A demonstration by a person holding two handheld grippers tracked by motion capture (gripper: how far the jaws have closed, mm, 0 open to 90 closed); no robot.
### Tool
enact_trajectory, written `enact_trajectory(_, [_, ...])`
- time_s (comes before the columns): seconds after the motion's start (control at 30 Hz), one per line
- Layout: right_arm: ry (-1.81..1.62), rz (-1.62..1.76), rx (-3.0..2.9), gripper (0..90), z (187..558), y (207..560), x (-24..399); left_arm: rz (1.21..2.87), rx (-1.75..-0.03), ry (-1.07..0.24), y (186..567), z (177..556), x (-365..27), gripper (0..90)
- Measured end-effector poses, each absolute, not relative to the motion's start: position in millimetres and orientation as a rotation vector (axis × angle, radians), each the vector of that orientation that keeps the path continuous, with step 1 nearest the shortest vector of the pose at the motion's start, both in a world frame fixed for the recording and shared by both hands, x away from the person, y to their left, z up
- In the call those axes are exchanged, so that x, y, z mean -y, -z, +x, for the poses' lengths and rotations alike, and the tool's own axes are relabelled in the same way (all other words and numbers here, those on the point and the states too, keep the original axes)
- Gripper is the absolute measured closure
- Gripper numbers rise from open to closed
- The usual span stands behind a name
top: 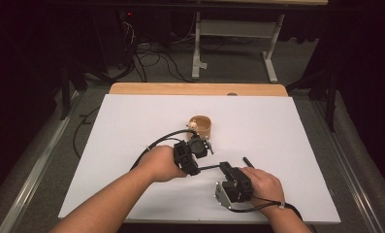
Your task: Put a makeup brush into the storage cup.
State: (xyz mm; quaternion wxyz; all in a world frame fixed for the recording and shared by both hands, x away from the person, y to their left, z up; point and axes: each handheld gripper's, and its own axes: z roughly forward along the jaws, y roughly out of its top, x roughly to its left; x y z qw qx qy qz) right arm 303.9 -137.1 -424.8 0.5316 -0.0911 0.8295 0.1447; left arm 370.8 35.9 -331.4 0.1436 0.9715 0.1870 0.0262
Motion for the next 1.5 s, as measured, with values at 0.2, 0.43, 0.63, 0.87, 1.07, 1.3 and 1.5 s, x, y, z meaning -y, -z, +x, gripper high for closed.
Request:
enact_trajectory(0.2, [-0.339,-0.212,-1.981,87.6,303.9,424.9,137.2,2.81,-0.552,-0.09,332.7,371.2,-35.7,56.3])
enact_trajectory(0.43, [-0.324,-0.187,-1.989,87.6,304.2,424.6,138.5,2.807,-0.573,-0.111,333.5,372.9,-36.2,44.4])
enact_trajectory(0.63, [-0.333,-0.173,-2.005,87.6,307.4,425.1,140.5,2.786,-0.602,-0.138,333.0,374.5,-39.6,37.8])
enact_trajectory(0.87, [-0.316,-0.147,-2.007,87.5,309.8,427.0,143.5,2.769,-0.636,-0.149,333.4,376.4,-45.1,35.4])
enact_trajectory(1.07, [-0.309,-0.132,-2.014,87.6,311.9,428.2,145.9,2.757,-0.665,-0.147,337.8,377.7,-51.3,33.8])
enact_trajectory(1.3, [-0.303,-0.099,-2.025,87.5,314.0,429.7,149.2,2.738,-0.698,-0.148,343.1,378.2,-59.9,33.2])
enact_trajectory(1.5, [-0.307,-0.077,-2.036,87.5,314.9,431.0,151.2,2.713,-0.735,-0.146,350.5,378.3,-68.4,31.9])
